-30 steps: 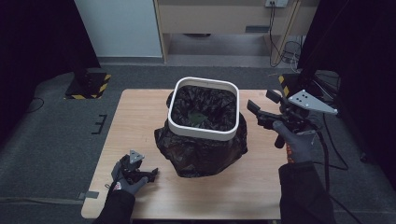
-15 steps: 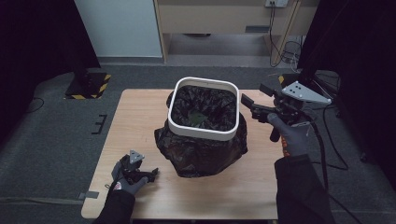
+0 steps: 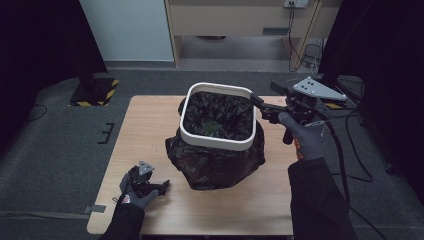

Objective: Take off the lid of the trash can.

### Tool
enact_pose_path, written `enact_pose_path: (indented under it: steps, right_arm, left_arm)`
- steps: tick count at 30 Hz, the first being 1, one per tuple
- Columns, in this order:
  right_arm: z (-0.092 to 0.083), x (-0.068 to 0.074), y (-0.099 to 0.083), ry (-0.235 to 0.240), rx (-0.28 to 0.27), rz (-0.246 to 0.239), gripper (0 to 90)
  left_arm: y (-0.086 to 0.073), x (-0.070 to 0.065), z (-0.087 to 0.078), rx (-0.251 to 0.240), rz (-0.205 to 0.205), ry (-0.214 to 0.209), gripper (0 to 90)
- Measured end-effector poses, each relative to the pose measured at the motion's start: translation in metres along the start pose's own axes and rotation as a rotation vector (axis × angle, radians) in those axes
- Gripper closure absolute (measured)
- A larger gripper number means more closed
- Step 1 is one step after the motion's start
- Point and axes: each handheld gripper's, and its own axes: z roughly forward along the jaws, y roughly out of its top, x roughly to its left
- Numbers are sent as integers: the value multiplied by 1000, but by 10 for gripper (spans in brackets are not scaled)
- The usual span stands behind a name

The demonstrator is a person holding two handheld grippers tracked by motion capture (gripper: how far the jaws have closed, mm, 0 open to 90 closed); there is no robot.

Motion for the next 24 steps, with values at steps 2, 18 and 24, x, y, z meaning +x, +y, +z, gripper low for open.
enact_pose_path:
  steps: [2,18,24]
  right_arm:
    - [4,1,1,3,5,-7,199]
    - [35,10,9,13,44,-26,214]
    - [46,9,7,15,61,-23,225]
  left_arm:
    - [0,0,0,-3,-1,0,0]
    - [0,0,1,-3,1,-2,0]
    - [0,0,1,-2,3,-3,0]
